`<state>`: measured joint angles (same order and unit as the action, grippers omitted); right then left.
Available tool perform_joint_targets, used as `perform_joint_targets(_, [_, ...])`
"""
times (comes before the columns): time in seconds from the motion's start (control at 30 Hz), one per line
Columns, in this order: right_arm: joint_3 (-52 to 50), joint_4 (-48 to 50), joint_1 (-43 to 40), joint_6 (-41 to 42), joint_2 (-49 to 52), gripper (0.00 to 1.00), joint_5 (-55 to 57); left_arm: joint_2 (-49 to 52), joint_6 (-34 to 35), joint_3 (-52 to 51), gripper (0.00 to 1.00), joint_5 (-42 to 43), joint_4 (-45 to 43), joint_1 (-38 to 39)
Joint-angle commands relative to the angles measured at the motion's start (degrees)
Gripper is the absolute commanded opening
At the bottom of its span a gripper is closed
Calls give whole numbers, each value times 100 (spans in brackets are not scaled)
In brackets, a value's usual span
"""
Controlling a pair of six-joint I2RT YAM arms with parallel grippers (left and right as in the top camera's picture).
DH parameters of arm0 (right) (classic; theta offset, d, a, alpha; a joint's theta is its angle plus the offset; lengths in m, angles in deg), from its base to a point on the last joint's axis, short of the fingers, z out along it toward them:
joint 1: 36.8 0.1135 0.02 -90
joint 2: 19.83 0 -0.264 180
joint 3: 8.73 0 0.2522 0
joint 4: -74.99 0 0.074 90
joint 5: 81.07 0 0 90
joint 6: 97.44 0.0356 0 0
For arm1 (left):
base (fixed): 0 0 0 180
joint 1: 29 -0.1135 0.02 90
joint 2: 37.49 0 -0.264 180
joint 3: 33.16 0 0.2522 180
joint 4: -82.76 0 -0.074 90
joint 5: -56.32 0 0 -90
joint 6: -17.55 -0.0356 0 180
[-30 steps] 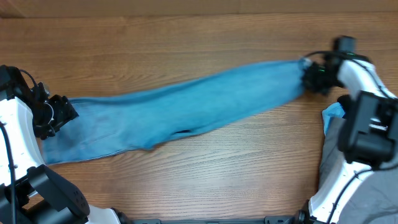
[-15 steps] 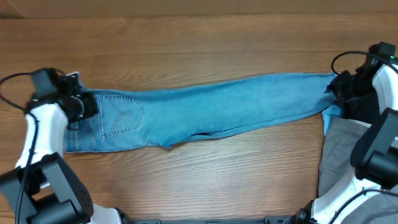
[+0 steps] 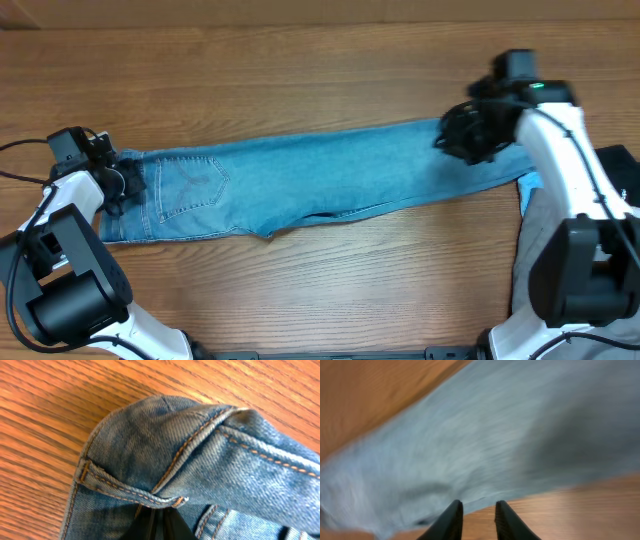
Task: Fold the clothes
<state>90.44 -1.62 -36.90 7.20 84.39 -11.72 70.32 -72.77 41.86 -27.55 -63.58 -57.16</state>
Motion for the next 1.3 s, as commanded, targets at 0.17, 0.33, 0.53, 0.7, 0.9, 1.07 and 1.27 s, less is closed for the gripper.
perform_joint_targets(0.17, [-1467, 2240, 2371, -317, 13, 24, -1644, 339, 74, 133, 11, 599, 487, -72])
perform_joint_targets(0.33, [-1679, 2758, 2999, 417, 299, 25, -1137, 339, 72, 369, 9, 693, 835, -72])
perform_joint_targets(0.53, [-1694, 2914, 3099, 1191, 1193, 17, -1631, 291, 4, 1021, 10, 1539, 1469, -70])
perform_joint_targets(0.7, [-1672, 1460, 3220, 1526, 1443, 10, -1731, 262, -299, 1576, 11, 1617, 2153, -70])
perform_joint_targets(0.9, [-1423, 892, 3176, 927, 765, 16, -1226, 262, -295, 1862, 15, 1650, 2446, -33])
perform_joint_targets(1.07, [-1036, 1126, 3296, 822, -304, 30, -1331, 262, -444, 2061, 20, 2470, 2780, -28])
perform_joint_targets(1.27, [-1045, 1740, 3700, 1537, -203, 54, -1346, 262, -444, 2065, 22, 2651, 2929, 15])
